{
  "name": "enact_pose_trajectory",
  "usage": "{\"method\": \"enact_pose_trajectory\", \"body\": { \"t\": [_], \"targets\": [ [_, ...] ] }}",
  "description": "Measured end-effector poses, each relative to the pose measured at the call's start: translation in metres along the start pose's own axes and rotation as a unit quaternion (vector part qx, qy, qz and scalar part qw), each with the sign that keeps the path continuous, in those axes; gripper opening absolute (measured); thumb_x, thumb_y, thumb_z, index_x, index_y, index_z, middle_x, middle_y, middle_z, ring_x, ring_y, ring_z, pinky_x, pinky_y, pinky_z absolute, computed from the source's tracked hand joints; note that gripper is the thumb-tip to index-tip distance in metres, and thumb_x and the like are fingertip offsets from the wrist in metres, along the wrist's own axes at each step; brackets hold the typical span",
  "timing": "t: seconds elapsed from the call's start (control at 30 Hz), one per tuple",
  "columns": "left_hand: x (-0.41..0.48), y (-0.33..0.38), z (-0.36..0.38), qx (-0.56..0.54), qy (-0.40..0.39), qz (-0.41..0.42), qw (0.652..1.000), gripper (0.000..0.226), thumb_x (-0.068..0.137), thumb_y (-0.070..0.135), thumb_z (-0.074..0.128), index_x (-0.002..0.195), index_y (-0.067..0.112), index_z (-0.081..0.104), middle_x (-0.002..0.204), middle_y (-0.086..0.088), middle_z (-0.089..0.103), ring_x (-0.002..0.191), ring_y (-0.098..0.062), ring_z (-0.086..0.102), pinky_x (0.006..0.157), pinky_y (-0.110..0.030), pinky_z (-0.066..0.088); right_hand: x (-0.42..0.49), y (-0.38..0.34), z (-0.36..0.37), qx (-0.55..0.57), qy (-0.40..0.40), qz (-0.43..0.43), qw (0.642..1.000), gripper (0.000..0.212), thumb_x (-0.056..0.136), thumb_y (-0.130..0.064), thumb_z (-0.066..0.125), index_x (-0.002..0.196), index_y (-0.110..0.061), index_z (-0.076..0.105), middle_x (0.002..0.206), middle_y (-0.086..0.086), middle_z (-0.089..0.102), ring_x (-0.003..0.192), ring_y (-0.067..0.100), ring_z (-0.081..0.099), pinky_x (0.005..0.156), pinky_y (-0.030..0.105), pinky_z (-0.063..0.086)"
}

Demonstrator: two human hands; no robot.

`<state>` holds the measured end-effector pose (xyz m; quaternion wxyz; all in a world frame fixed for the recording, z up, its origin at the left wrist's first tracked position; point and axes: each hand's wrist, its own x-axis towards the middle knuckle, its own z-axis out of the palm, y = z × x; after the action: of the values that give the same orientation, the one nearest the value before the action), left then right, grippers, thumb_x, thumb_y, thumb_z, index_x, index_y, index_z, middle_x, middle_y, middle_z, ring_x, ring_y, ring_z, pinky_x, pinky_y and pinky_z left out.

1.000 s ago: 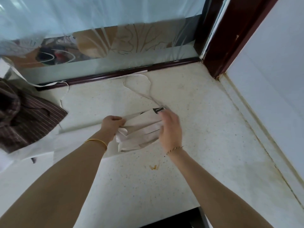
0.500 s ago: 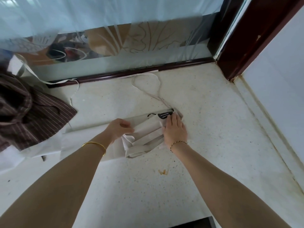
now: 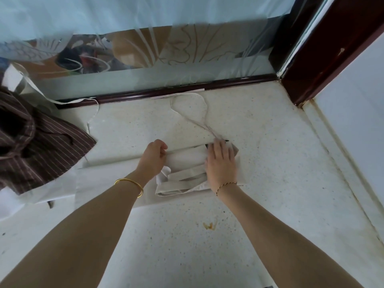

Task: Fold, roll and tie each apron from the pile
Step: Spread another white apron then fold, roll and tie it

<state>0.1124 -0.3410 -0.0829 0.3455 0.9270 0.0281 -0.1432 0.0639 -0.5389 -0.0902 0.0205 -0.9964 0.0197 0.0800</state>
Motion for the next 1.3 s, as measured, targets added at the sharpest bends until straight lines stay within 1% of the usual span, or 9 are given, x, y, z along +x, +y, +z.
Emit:
{"method": "enact_pose_trajectory", "body": {
  "t": [0.2, 0.43, 0.5, 0.6, 0.67, 0.77, 0.93, 1.1, 1.3],
  "targets": [
    [-0.004, -0.01, 0.001, 0.151, 0.022, 0.043, 0.987, 0.017, 0.089, 0.011, 0.055, 0.105, 0.006, 0.054, 0.109, -0.011, 0.049, 0.101, -0.03, 0.046, 0.087, -0.036, 0.041, -0.004, -0.004, 0.018, -0.006, -0.067, -0.051, 0.996, 0.058, 0.101, -0.045, 0.016, 0.152, -0.021, 0.001, 0.16, 0.002, -0.007, 0.147, 0.026, -0.005, 0.117, 0.051, 0.003],
    [-0.016, 0.002, 0.019, 0.176, -0.027, 0.143, 0.974, 0.023, 0.089, 0.021, 0.059, 0.109, 0.009, 0.056, 0.115, -0.01, 0.051, 0.106, -0.031, 0.046, 0.093, -0.039, 0.041, -0.02, 0.052, 0.023, -0.052, -0.079, -0.022, 0.995, 0.074, 0.085, -0.053, -0.02, 0.151, -0.022, -0.009, 0.159, 0.002, -0.009, 0.147, 0.026, -0.006, 0.118, 0.05, 0.003],
    [-0.023, 0.01, 0.031, 0.177, -0.005, 0.199, 0.964, 0.019, 0.088, 0.014, 0.057, 0.106, 0.01, 0.061, 0.116, -0.009, 0.053, 0.106, -0.031, 0.047, 0.093, -0.04, 0.041, -0.023, 0.064, 0.018, -0.047, -0.068, -0.013, 0.997, 0.077, 0.088, -0.055, -0.01, 0.152, -0.019, 0.011, 0.159, 0.007, 0.009, 0.146, 0.029, 0.01, 0.116, 0.053, 0.015],
    [-0.033, 0.027, 0.041, 0.188, -0.031, 0.278, 0.941, 0.03, 0.089, 0.025, 0.042, 0.103, 0.016, 0.067, 0.114, 0.001, 0.057, 0.106, -0.024, 0.045, 0.093, -0.034, 0.036, -0.025, 0.055, 0.01, 0.008, 0.04, -0.028, 0.999, 0.051, 0.094, -0.038, 0.037, 0.132, -0.006, 0.05, 0.143, 0.016, 0.044, 0.133, 0.034, 0.041, 0.103, 0.056, 0.039],
    [-0.035, 0.034, 0.041, 0.219, -0.105, 0.261, 0.934, 0.053, 0.077, 0.043, 0.027, 0.099, 0.02, 0.07, 0.113, 0.005, 0.057, 0.104, -0.019, 0.042, 0.095, -0.032, 0.036, -0.027, 0.036, 0.01, 0.047, 0.118, -0.055, 0.99, 0.041, 0.087, -0.021, 0.058, 0.124, -0.002, 0.057, 0.136, 0.018, 0.052, 0.128, 0.034, 0.047, 0.104, 0.051, 0.04],
    [-0.035, 0.029, 0.038, 0.199, -0.186, 0.22, 0.937, 0.035, 0.074, 0.041, 0.046, 0.094, 0.026, 0.071, 0.113, 0.002, 0.054, 0.109, -0.018, 0.044, 0.102, -0.035, 0.033, -0.033, 0.011, 0.012, 0.096, 0.144, -0.07, 0.982, 0.041, 0.076, -0.004, 0.071, 0.116, -0.002, 0.062, 0.127, 0.016, 0.059, 0.121, 0.034, 0.054, 0.099, 0.044, 0.045],
    [-0.038, 0.016, 0.033, 0.152, -0.178, 0.239, 0.942, 0.013, 0.08, 0.006, 0.064, 0.088, 0.012, 0.072, 0.11, -0.008, 0.054, 0.107, -0.025, 0.047, 0.093, -0.025, 0.034, -0.035, 0.001, 0.024, 0.1, 0.1, -0.065, 0.988, 0.036, 0.087, -0.02, 0.057, 0.12, -0.005, 0.061, 0.128, 0.013, 0.058, 0.123, 0.033, 0.052, 0.097, 0.045, 0.048],
    [-0.046, 0.007, 0.028, 0.166, -0.031, 0.264, 0.95, 0.014, 0.078, 0.001, 0.064, 0.074, 0.012, 0.071, 0.109, -0.007, 0.059, 0.107, -0.03, 0.048, 0.09, -0.035, 0.042, -0.03, 0.0, 0.025, 0.065, -0.028, -0.053, 0.996, 0.059, 0.099, -0.045, 0.021, 0.15, -0.015, 0.021, 0.158, 0.008, 0.014, 0.146, 0.027, 0.009, 0.119, 0.041, 0.011],
    [-0.05, 0.003, 0.019, 0.186, -0.081, 0.209, 0.956, 0.04, 0.086, -0.005, 0.044, 0.108, 0.018, 0.068, 0.144, -0.002, 0.039, 0.128, -0.025, 0.036, 0.102, -0.038, 0.037, -0.03, -0.002, 0.03, 0.024, -0.018, -0.05, 0.998, 0.063, 0.099, -0.047, 0.027, 0.151, -0.012, 0.016, 0.158, 0.014, 0.008, 0.145, 0.032, 0.006, 0.119, 0.043, 0.009]
  ]
}}
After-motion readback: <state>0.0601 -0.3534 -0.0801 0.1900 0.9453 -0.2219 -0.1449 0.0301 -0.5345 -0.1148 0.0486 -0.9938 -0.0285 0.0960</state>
